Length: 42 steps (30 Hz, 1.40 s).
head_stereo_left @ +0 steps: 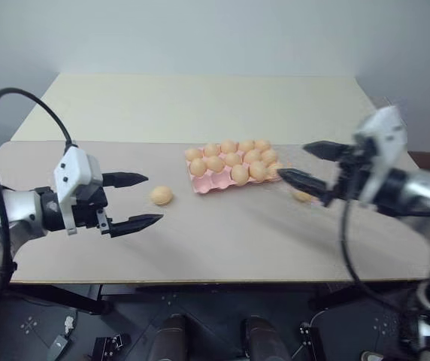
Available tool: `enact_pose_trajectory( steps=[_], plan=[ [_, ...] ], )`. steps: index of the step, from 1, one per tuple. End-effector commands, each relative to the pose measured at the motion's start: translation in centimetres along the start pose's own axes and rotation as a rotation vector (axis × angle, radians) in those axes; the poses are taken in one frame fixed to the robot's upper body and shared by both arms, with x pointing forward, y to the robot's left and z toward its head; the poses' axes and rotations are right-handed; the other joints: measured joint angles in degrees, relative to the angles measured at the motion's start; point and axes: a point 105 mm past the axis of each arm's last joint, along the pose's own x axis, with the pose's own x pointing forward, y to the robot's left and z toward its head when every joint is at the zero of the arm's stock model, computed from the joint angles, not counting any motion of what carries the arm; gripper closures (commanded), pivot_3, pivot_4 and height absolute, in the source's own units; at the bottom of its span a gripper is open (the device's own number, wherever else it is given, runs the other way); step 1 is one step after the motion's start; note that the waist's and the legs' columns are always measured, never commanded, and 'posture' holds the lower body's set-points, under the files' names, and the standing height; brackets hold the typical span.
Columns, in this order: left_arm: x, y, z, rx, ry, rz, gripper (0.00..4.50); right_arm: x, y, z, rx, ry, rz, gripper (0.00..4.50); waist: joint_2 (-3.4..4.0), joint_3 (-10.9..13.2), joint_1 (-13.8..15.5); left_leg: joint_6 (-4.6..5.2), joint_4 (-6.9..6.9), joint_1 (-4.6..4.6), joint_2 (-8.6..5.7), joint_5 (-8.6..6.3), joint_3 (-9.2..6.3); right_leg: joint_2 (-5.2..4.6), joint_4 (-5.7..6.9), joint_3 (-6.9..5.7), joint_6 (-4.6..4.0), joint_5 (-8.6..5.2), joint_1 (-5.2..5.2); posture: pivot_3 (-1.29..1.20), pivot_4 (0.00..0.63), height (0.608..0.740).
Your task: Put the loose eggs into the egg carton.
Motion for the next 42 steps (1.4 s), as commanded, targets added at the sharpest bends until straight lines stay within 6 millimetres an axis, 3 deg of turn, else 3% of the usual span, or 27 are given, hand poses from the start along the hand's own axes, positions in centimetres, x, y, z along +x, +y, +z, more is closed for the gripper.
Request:
enact_pose_trajectory(
  steps=[1,6,11,24,29,42],
  plan=[
    [-0.2,0.2,0.7,0.035,-0.005,0.0,0.0,-2.9,1.1,1.4,-0.033,-0.011,0.085,0.04,0.0,0.0,0.0,0.0,0.0,0.0,0.0,0.0,0.0,0.0,0.0,0.0,0.0,0.0,0.0,0.0,0.15,0.74],
    [0.2,0.1,0.6,0.038,0.006,-0.049,0.0,-6.3,0.8,1.6,-0.051,0.1,0.034,0.04,-0.01,0.0,0.1,0.0,0.03,0.03,-0.01,0.0,0.02,-0.01,-0.01,0.02,0.0,0.0,0.04,0.0,0.15,0.74],
    [0.8,0.6,0.8,0.074,0.02,-0.074,0.0,-8.0,0.2,1.3,-0.09,0.213,-0.051,0.04,-0.02,0.0,0.3,0.0,0.09,0.04,-0.02,0.0,0.02,-0.01,-0.02,0.02,0.02,-0.01,0.09,0.0,0.15,0.74],
    [2.0,0.6,1.5,0.128,0.01,-0.12,0.0,-9.1,-0.9,1.0,-0.13,0.256,-0.105,0.04,-0.04,0.0,0.2,0.0,0.12,0.04,-0.02,0.0,0.03,0.0,-0.03,0.04,0.04,-0.01,0.1,0.0,0.15,0.74],
    [2.3,0.2,1.9,0.158,0.023,-0.13,0.0,-7.2,-2.2,-1.4,-0.109,0.281,-0.133,0.04,-0.07,0.0,0.0,0.0,0.13,0.06,-0.02,0.0,0.03,0.0,-0.03,0.04,0.04,-0.01,0.13,0.0,0.15,0.74],
    [2.8,0.4,1.9,0.182,0.034,-0.123,0.0,2.4,-7.2,-8.2,0.069,0.423,-0.341,0.04,-0.09,0.0,-0.2,0.0,0.17,0.0,-0.04,0.01,0.09,0.04,0.04,0.22,0.06,0.01,-0.04,0.0,0.15,0.74]
  ],
)
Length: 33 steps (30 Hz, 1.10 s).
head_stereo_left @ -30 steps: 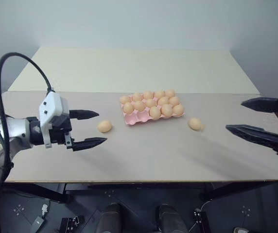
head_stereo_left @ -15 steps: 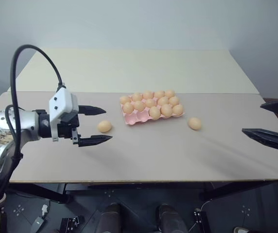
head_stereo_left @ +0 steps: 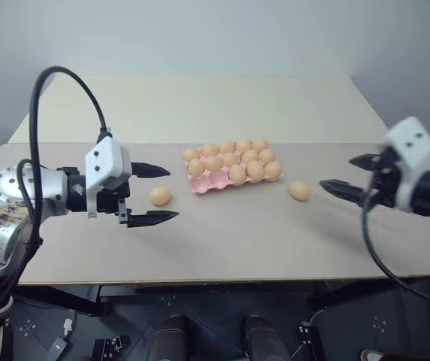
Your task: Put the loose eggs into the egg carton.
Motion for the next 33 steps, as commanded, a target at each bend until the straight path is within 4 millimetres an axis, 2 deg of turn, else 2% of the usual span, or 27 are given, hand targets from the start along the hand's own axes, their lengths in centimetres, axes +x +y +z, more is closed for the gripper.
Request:
enact_pose_trajectory(
  steps=[1,7,11,17,24,27,33],
  plan=[
    [-0.2,0.3,0.6,0.052,0.001,0.018,0.0,2.2,-1.2,-0.5,0.011,0.05,-0.061,0.04,0.0,0.0,0.1,0.0,0.0,-0.01,0.0,0.0,0.0,0.0,0.0,0.0,0.0,0.0,-0.01,0.0,0.15,0.74],
    [-0.1,0.4,0.3,0.038,0.004,0.026,0.0,6.0,-1.3,-1.5,0.016,0.108,-0.072,0.04,0.0,0.0,0.2,0.01,0.0,-0.12,-0.02,0.0,0.01,-0.01,-0.02,-0.01,0.01,0.01,-0.07,0.0,0.15,0.74],
    [-0.1,0.3,0.2,0.032,0.005,0.027,0.0,7.6,-1.5,-2.4,0.014,0.15,-0.074,0.04,0.0,0.0,0.2,0.01,0.0,-0.12,-0.01,0.0,0.01,0.0,0.0,-0.01,0.01,0.01,-0.08,0.0,0.15,0.74],
    [-0.4,0.4,-0.5,0.013,0.024,0.047,0.0,9.4,-1.0,-3.4,-0.006,0.187,-0.039,0.04,0.01,0.0,0.1,0.01,0.0,-0.12,0.0,0.0,0.02,0.0,0.01,-0.01,0.02,0.02,-0.09,0.0,0.15,0.74],
    [-0.9,0.1,-1.4,0.002,0.057,0.069,0.0,9.9,-1.4,-4.6,-0.022,0.24,-0.037,0.04,0.01,0.0,0.1,0.01,0.0,-0.12,0.0,0.0,0.02,0.0,0.03,-0.01,0.01,0.03,-0.09,0.0,0.15,0.74],
    [-0.9,0.1,-1.5,0.0,0.059,0.075,0.0,10.1,-1.5,-4.4,-0.009,0.235,-0.033,0.6,0.01,0.0,0.1,0.01,0.0,-0.11,0.0,0.0,0.02,0.0,0.03,-0.01,0.02,0.04,-0.08,0.0,0.15,0.74],
    [-1.3,0.0,-1.9,-0.016,0.081,0.099,0.0,9.8,-1.4,-4.4,-0.013,0.236,-0.016,2.51,0.01,0.0,0.1,0.01,0.0,-0.11,0.0,0.0,0.02,0.0,0.03,-0.01,0.02,0.04,-0.09,0.0,0.15,0.74]
  ],
)
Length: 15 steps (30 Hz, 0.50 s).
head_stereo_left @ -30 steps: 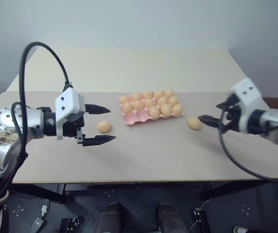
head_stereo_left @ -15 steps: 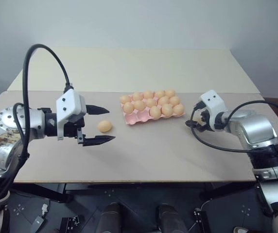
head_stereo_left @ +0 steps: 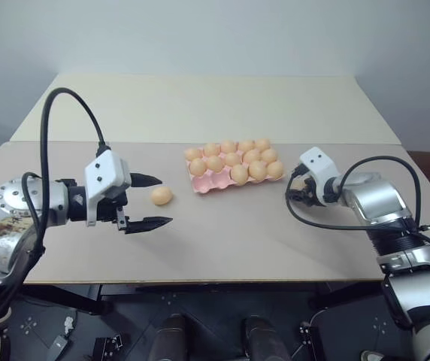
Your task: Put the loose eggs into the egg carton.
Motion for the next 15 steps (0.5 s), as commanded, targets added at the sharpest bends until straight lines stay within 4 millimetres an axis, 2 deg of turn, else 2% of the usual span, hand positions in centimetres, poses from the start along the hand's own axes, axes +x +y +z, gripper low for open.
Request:
enact_pose_trajectory(
  steps=[1,3,6,10,12,15],
  plan=[
    [-1.1,0.2,0.5,0.041,0.016,0.041,0.0,-1.2,-0.6,1.2,-0.022,-0.05,-0.017,2.54,0.0,0.0,0.0,0.0,0.0,0.0,0.0,0.0,0.0,0.0,0.0,0.0,0.0,0.0,-0.01,0.0,0.15,0.74],
    [-1.8,0.2,0.2,0.029,0.038,0.06,0.0,-2.0,-0.2,2.1,-0.041,-0.095,-0.008,2.54,0.0,0.0,0.0,0.0,0.0,0.0,0.0,0.0,0.0,0.0,0.01,0.0,0.0,0.0,-0.02,0.0,0.15,0.74],
    [-2.7,0.0,-0.3,0.014,0.069,0.082,0.0,-3.8,1.3,4.6,-0.091,-0.212,0.015,2.54,0.02,0.0,-0.2,0.0,-0.01,-0.02,0.01,0.0,0.0,-0.01,0.04,0.01,0.0,0.0,-0.08,0.0,0.15,0.74],
    [-3.3,-0.4,-0.5,-0.005,0.084,0.096,0.0,-5.8,4.5,9.0,-0.096,-0.406,0.068,2.55,0.02,0.0,-0.4,0.0,-0.02,0.02,0.05,0.0,0.0,0.01,0.07,0.01,-0.01,0.01,-0.06,0.0,0.15,0.74],
    [-3.4,-0.6,-0.7,-0.012,0.087,0.102,0.0,-5.8,6.4,10.8,-0.073,-0.48,0.097,2.55,0.02,0.0,-0.5,-0.01,-0.01,0.05,0.08,0.0,0.0,0.05,0.09,0.01,-0.04,0.03,-0.04,0.0,0.15,0.74],
    [-3.3,-0.8,-0.8,-0.018,0.089,0.104,0.0,-4.8,8.6,12.1,-0.059,-0.519,0.13,2.55,0.02,0.0,-0.2,-0.01,-0.01,0.08,0.11,0.0,-0.01,0.09,0.12,0.0,-0.07,0.05,-0.03,0.0,0.15,0.74]
  ],
)
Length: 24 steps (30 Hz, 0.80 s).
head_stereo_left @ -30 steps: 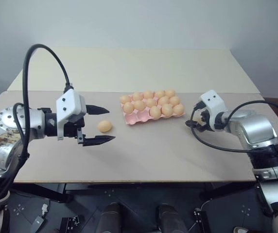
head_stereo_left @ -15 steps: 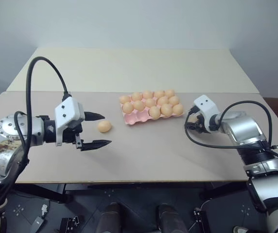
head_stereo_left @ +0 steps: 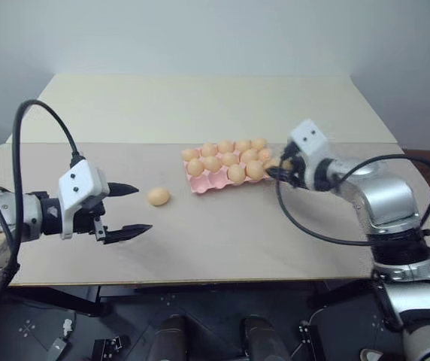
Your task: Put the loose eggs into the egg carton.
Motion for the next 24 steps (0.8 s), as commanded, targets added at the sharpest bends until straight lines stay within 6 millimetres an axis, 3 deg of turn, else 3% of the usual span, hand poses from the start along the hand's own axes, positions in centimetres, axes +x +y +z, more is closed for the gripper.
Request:
enact_pose_trajectory(
  steps=[1,7,19,24],
  plan=[
    [-0.5,0.0,0.9,0.031,-0.009,0.025,0.0,1.1,1.2,1.5,-0.014,-0.058,-0.013,2.55,0.0,0.0,0.3,0.0,0.0,0.0,-0.01,0.0,0.0,-0.01,0.0,0.0,0.0,0.0,0.0,0.0,0.15,0.74],
    [-1.0,-0.1,0.6,0.012,0.01,0.049,0.0,4.8,4.2,1.1,-0.022,-0.085,0.023,2.55,0.0,0.0,0.2,-0.01,0.0,-0.02,-0.04,0.0,0.01,-0.03,-0.02,-0.02,-0.01,0.0,-0.02,0.0,0.15,0.74],
    [-1.2,-0.3,0.7,0.005,0.009,0.07,0.0,8.1,4.5,0.4,-0.027,-0.112,-0.053,2.55,0.0,0.0,-0.2,-0.03,-0.01,-0.01,-0.01,0.01,0.0,-0.02,0.0,-0.01,-0.02,0.01,-0.03,0.0,0.15,0.74],
    [-1.3,-0.3,0.7,0.002,0.009,0.078,0.0,8.1,4.3,0.3,-0.015,-0.099,-0.049,0.95,0.0,0.0,-0.5,-0.03,-0.01,-0.01,-0.01,0.01,0.0,-0.02,0.0,-0.02,-0.02,0.01,-0.03,0.0,0.15,0.74]
  ],
)
